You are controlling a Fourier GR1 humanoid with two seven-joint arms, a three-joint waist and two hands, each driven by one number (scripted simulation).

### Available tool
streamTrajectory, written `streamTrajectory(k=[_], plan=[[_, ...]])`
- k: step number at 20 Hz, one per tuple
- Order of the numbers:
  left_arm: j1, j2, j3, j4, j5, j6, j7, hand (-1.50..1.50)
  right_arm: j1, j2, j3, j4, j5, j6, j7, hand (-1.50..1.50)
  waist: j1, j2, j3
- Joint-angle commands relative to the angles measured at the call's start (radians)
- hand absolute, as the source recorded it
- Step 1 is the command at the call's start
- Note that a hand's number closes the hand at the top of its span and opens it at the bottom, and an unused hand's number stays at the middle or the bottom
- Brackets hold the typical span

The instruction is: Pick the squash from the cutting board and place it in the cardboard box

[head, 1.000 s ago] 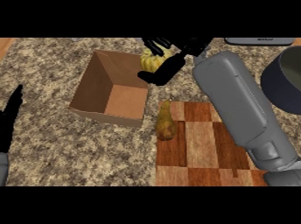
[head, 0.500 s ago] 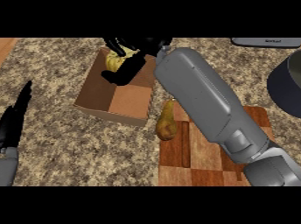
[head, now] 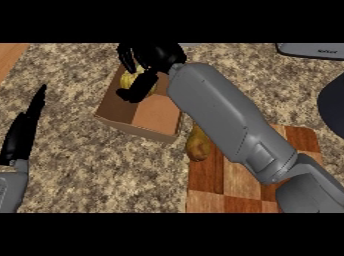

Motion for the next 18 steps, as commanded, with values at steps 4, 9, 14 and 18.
streamTrajectory(k=[4, 9, 14, 18], plan=[[-0.022, 0.001, -0.016, -0.011, -0.002, -0.023, -0.005, 0.0, 0.032, 0.001, 0.095, 0.049, -0.155, -0.014, 0.08, -1.5, 0.044, 0.009, 0.0], [-0.039, 0.019, 0.003, 0.052, 0.002, -0.033, -0.032, 0.0, 0.062, 0.001, 0.151, -0.001, -0.247, -0.075, 0.03, -1.5, 0.032, 0.01, 0.0], [0.011, -0.022, -0.026, -0.036, -0.012, -0.006, 0.012, 0.0, 0.073, 0.001, 0.11, -0.028, -0.34, -0.158, -0.088, -1.5, 0.021, 0.0, 0.002], [-0.026, -0.006, 0.009, 0.051, -0.008, 0.001, -0.013, 0.0, 0.05, 0.001, 0.002, 0.031, -0.431, -0.164, -0.164, -1.5, -0.016, 0.005, 0.002]])
